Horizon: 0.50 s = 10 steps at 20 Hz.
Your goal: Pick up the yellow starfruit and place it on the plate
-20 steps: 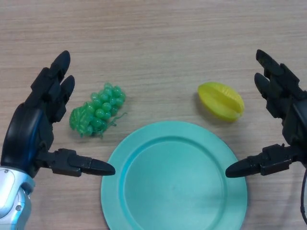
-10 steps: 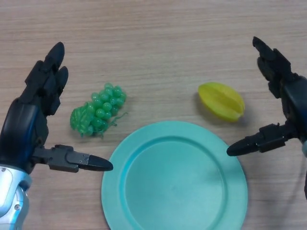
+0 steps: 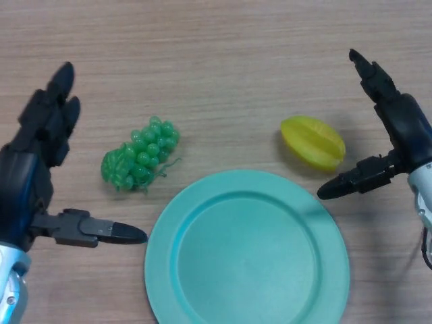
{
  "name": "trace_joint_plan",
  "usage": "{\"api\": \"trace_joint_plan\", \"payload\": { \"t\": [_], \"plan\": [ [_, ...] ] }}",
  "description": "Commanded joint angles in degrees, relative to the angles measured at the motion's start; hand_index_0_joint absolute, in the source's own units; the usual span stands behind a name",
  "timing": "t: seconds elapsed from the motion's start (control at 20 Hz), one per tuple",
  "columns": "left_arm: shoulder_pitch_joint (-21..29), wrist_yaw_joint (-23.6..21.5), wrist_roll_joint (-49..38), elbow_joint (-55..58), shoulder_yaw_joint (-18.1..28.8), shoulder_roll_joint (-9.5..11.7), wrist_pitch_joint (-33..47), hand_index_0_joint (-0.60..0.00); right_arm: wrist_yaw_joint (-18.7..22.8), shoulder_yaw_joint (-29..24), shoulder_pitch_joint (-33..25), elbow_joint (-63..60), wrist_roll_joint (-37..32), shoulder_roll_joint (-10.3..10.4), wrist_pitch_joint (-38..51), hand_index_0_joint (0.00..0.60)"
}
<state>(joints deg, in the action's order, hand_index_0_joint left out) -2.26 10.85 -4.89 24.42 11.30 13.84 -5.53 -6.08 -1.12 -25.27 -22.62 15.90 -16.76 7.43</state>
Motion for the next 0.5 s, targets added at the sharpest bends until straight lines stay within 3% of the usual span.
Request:
{"api": "trace_joint_plan", "payload": {
  "t": [0.05,0.35,0.5],
  "plan": [
    [1.18,-2.33,0.32,3.53,3.63,2.15,5.50,0.000,5.46,-1.70,-5.52,-0.54,0.76,-1.93,9.39,0.000],
    [-0.30,-1.05,-0.85,4.27,5.75,2.04,5.78,0.000,11.40,-0.43,-10.65,-13.16,6.40,-2.24,14.79,0.000],
    [-0.42,-0.65,-1.61,4.06,6.51,2.11,5.53,0.000,12.36,-0.18,-12.35,-17.50,8.06,-2.13,16.87,0.000]
  ]
}}
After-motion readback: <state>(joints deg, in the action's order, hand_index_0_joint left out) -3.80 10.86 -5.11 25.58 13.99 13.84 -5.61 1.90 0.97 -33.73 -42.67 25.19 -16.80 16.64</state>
